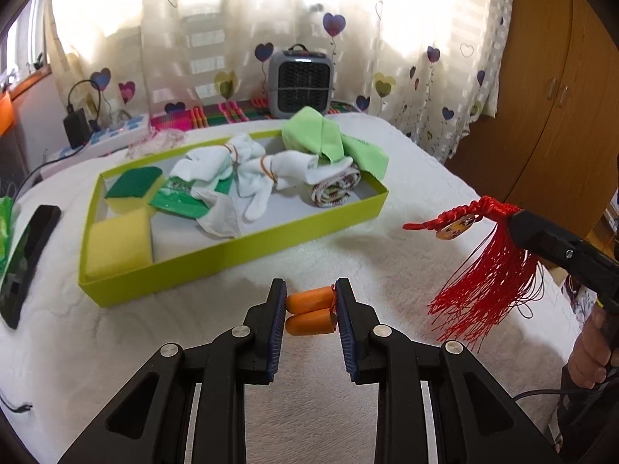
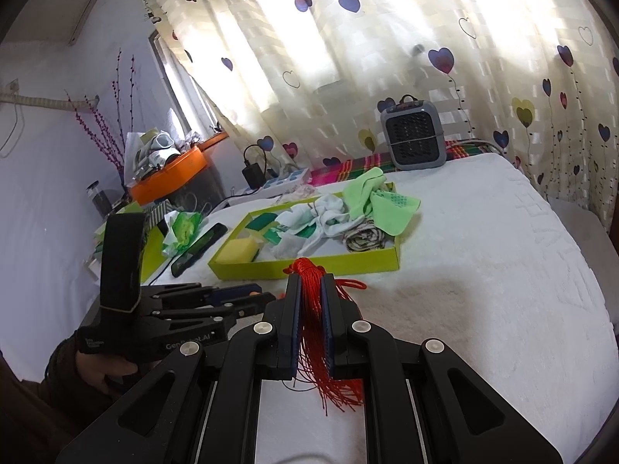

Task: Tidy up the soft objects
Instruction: 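Grasp the orange earplugs with the left gripper, then carry the earplugs with the left gripper while the right gripper carries the red knot over the box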

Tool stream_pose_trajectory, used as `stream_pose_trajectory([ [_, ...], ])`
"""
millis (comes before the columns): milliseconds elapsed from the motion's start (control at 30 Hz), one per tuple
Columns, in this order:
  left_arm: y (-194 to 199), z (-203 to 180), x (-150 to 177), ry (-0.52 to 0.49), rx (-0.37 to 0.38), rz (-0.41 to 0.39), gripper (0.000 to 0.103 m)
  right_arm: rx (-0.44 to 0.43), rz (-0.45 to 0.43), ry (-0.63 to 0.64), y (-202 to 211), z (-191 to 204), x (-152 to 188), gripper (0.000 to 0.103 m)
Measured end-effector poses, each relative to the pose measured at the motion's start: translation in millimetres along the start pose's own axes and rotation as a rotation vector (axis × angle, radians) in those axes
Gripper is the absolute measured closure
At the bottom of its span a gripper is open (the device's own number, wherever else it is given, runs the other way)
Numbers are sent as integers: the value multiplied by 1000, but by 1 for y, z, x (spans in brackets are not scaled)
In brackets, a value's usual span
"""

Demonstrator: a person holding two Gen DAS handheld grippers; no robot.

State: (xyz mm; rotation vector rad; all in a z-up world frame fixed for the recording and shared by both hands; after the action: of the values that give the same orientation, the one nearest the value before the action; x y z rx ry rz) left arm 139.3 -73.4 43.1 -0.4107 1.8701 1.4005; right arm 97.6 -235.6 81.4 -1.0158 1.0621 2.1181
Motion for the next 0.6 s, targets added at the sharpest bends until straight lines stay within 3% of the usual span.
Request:
stream_pose_trajectory([
  [600,21,27,-23,19,-35,-67,79,-22,-21,31,-16,14,-23,93],
])
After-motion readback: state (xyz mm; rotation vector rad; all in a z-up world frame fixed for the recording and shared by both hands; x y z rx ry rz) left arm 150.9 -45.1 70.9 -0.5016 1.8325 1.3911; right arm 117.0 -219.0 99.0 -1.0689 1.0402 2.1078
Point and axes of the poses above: each gripper's, at about its wrist camera, not at the fingertips, and y roughly against the way its jaws point, z to its left, x to its underside, the point moved 2 cm from there along -y, roughly the way its jaws point, and after that the axes turned 3 degrees about -z, right-handed, at the moved point
